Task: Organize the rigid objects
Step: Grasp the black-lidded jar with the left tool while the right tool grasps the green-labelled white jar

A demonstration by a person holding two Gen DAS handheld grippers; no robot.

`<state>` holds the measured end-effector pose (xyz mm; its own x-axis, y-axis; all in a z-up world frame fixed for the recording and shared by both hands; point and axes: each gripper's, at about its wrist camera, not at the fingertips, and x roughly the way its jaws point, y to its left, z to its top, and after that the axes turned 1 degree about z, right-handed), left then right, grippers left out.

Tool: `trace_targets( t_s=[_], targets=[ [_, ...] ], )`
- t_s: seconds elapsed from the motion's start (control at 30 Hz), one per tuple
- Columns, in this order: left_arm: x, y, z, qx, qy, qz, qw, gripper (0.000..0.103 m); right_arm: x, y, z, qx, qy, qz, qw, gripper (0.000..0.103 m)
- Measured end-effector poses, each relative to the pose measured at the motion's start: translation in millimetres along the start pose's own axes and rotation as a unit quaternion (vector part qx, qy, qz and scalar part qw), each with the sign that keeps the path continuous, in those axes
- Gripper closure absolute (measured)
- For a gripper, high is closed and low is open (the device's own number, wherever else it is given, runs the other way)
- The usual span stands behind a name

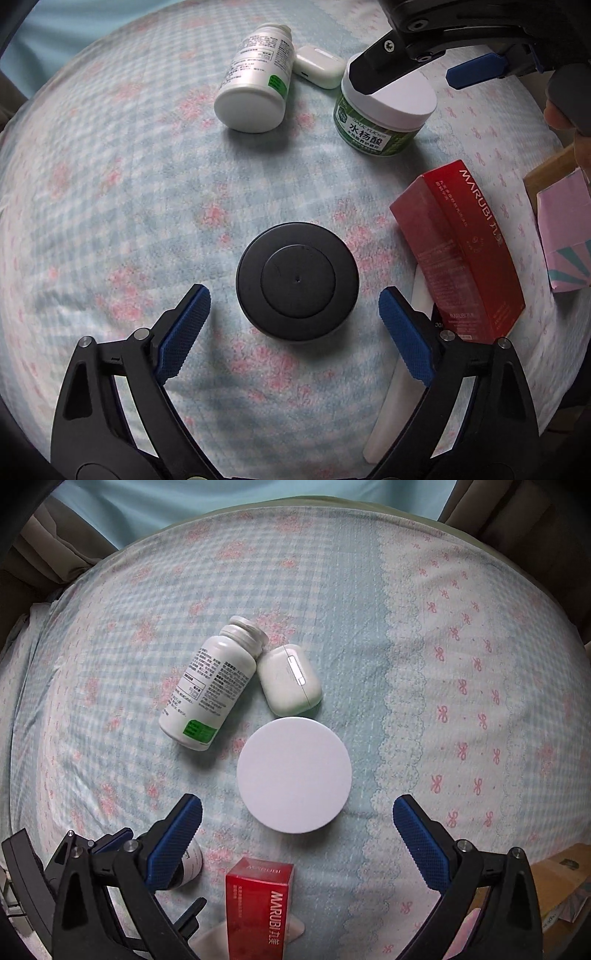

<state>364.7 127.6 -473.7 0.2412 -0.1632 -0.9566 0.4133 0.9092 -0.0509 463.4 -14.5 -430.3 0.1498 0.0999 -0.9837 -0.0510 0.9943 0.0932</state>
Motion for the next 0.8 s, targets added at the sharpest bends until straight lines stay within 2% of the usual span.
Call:
trace_targets(
  t_s=[0.1, 0.2, 0.3, 0.37, 0.4, 0.47, 0.8],
  targets=[
    [8.8, 1.2, 1.6, -0.004, -0.001, 0.004, 1.0, 0.018, 14.3, -1.7, 7.2, -0.006, 0.009, -0.003, 1.0, 0.0],
    [10.0, 1.1, 3.3, -0.008, -0.012, 0.001, 0.9999, 0.018, 23.5, 0.5, 10.9, -0.018, 0.017, -0.012, 1.0, 0.002],
    [12.3, -0.3, 6.8, -0.006, -0.015, 0.014, 0.9998, 0.03, 32.9, 1.3, 14.2, -0.026, 0.03, -0.018, 0.999, 0.012],
    [13.3, -2.7, 9.1, 0.003, -0.014, 0.025, 0.9996, 0.035, 39.0, 0.1, 15.0, -0.028, 0.041, -0.019, 0.999, 0.023],
    [12.6, -3.7, 9.3, 0.005, -0.017, 0.023, 0.9996, 0.041, 41.3, -0.2, 15.3, -0.026, 0.045, -0.014, 0.999, 0.03],
    [11.1, -5.8, 9.6, 0.007, -0.019, 0.019, 0.9996, 0.049, 42.9, -0.9, 15.3, -0.024, 0.046, -0.009, 0.999, 0.033],
    [1.0, 0.9, 7.8, 0.004, -0.022, 0.009, 0.9997, 0.049, 41.9, 5.5, 14.0, -0.024, 0.041, -0.018, 0.999, 0.034]
  ],
)
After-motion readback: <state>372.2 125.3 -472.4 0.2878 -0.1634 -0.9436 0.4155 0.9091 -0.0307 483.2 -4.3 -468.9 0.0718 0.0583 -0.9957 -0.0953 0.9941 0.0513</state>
